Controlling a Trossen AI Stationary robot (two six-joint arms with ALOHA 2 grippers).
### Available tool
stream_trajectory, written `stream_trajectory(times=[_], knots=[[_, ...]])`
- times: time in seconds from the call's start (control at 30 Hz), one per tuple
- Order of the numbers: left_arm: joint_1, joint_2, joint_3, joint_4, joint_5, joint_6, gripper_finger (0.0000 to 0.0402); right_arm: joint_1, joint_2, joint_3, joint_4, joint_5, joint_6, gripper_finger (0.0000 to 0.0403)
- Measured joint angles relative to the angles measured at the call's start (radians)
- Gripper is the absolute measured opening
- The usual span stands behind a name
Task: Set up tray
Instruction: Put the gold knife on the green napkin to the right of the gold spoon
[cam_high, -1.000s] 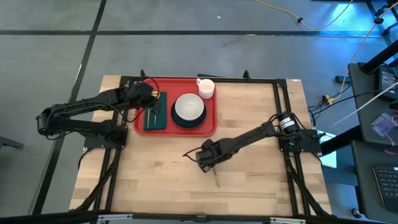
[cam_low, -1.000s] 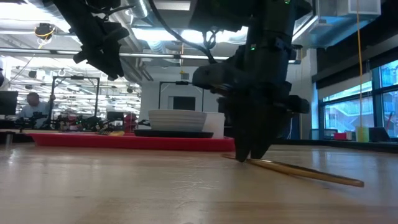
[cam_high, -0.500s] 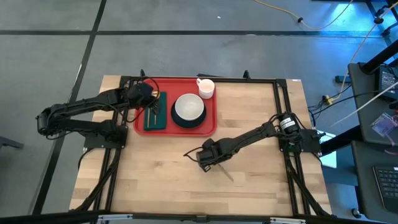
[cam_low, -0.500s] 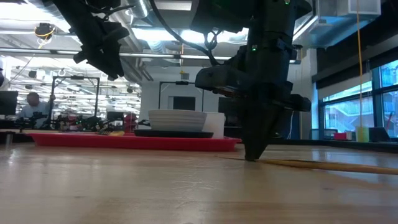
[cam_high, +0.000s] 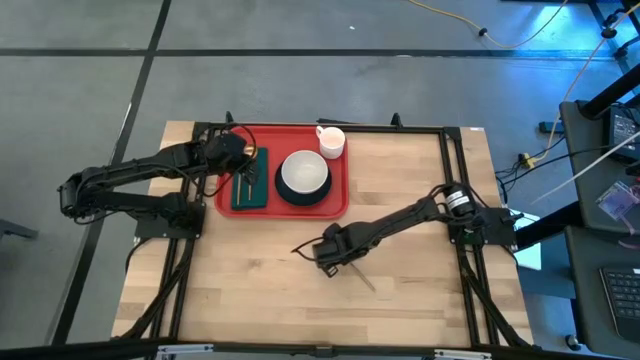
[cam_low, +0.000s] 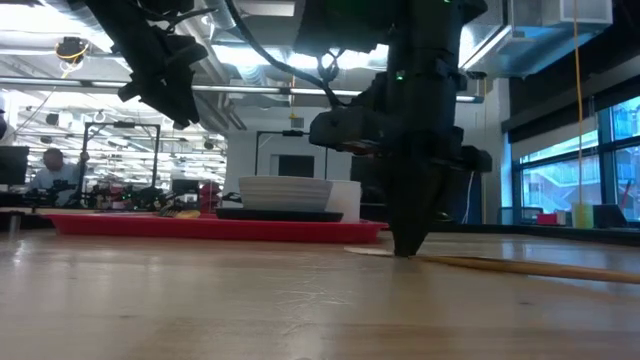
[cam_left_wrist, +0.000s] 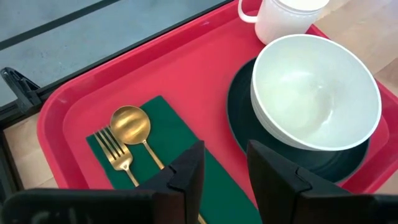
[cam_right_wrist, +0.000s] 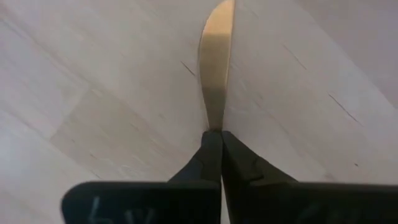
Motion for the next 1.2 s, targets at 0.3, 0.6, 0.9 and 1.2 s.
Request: stream_trajectory(times=[0.3,0.6,0.9,1.2], knots=[[0.0,0.0,0.0,0.0,0.0,0.0,0.0113,0.0,0.0,0.094,-0.082,0.031,-0.016,0.0],[0.0,0.0,0.0,0.0,0.001,0.0,0.0113,0.001,-0.001,0.108,-0.087,0.01,-0.06,0.0013],[0.0,0.0,0.0,0.0,0.001,0.0,0.0114,0.001,-0.003,0.108,-0.086,0.003,-0.034,0.0137],[0.0,0.0,0.0,-0.001,0.002,-0.001,0.0114,0.038,-0.005,0.102,-0.078,-0.014,-0.063,0.0232]])
